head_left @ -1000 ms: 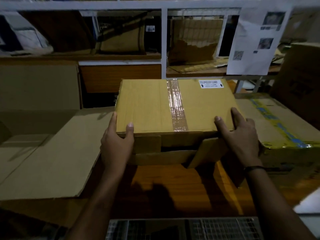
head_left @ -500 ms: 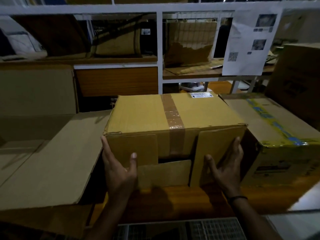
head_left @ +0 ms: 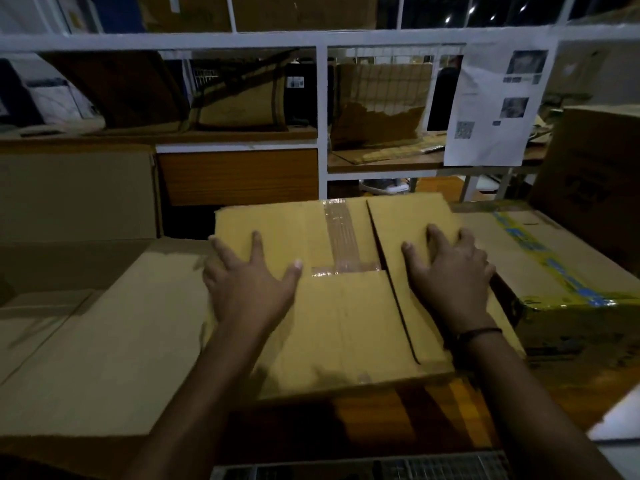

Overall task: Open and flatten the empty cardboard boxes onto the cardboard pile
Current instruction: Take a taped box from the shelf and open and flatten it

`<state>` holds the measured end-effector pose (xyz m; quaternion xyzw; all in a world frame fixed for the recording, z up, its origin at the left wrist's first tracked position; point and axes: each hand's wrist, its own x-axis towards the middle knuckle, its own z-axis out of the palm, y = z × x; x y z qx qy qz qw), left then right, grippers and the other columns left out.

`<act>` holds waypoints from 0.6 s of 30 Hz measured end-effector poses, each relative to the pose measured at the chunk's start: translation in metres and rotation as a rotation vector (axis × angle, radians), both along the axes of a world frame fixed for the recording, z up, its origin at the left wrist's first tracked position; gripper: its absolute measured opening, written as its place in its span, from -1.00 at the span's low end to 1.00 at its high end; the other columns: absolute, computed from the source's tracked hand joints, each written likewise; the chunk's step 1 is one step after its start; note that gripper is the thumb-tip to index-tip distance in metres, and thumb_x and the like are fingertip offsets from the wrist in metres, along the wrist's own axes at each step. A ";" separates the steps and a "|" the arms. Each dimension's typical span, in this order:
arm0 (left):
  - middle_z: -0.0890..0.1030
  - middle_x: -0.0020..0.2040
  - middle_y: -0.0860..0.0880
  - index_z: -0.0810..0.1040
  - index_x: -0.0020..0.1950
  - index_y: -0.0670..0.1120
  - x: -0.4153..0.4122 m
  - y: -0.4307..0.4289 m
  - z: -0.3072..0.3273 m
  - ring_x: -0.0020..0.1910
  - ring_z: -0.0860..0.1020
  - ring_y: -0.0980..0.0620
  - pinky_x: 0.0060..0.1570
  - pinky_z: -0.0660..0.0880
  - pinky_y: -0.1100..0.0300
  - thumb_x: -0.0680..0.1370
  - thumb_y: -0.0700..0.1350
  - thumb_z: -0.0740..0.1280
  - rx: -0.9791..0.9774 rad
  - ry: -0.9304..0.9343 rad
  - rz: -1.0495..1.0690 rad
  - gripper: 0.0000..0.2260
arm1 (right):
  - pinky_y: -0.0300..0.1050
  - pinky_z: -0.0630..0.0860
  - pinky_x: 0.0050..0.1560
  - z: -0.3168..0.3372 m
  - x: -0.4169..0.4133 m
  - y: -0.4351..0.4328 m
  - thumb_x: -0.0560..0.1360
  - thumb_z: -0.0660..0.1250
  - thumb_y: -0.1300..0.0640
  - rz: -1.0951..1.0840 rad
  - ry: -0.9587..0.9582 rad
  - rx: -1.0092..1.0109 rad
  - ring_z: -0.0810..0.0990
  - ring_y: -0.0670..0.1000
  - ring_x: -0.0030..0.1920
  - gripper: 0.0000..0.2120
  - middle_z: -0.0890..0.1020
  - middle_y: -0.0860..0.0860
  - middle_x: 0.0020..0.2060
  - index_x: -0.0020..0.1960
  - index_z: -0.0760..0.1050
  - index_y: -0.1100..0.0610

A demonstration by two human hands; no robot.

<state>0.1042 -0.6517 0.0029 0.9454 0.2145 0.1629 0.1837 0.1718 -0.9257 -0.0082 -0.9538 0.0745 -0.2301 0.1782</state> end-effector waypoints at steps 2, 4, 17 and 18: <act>-0.11 0.69 -0.13 -0.02 0.67 0.21 0.007 -0.013 -0.017 0.63 -0.12 -0.31 0.58 -0.02 -0.29 0.56 0.49 -0.02 0.143 0.087 -0.122 -0.27 | 0.36 0.25 0.42 -0.007 0.002 0.009 0.54 -0.03 -0.47 0.004 0.152 -0.107 0.29 0.36 0.45 -0.32 0.26 0.20 0.55 0.55 0.25 -0.17; -0.01 0.69 -0.06 0.03 0.66 0.23 0.010 -0.028 -0.030 0.65 -0.09 -0.21 0.60 -0.08 -0.21 0.59 0.46 -0.08 0.204 0.131 -0.304 -0.32 | 0.37 0.25 0.44 -0.016 0.004 0.019 0.54 -0.07 -0.48 0.021 0.275 -0.196 0.29 0.34 0.47 -0.31 0.34 0.17 0.52 0.53 0.29 -0.15; 0.14 0.65 0.03 0.10 0.64 0.23 0.042 -0.039 -0.030 0.64 0.00 -0.14 0.60 -0.10 -0.16 0.66 0.25 0.07 0.204 0.201 -0.468 -0.46 | 0.08 -0.02 0.61 -0.003 -0.076 0.105 0.68 0.16 0.05 0.516 0.365 -0.213 0.04 0.19 0.62 -0.35 0.11 0.21 0.62 0.66 -0.06 0.11; 0.18 0.64 0.04 0.14 0.63 0.24 0.042 -0.039 -0.031 0.64 0.03 -0.12 0.60 -0.08 -0.15 0.66 0.29 0.03 0.183 0.179 -0.456 -0.47 | 0.18 0.02 0.60 -0.005 -0.076 0.105 0.69 0.10 0.00 0.452 0.399 -0.176 0.03 0.24 0.62 -0.36 0.06 0.25 0.63 0.67 -0.11 0.09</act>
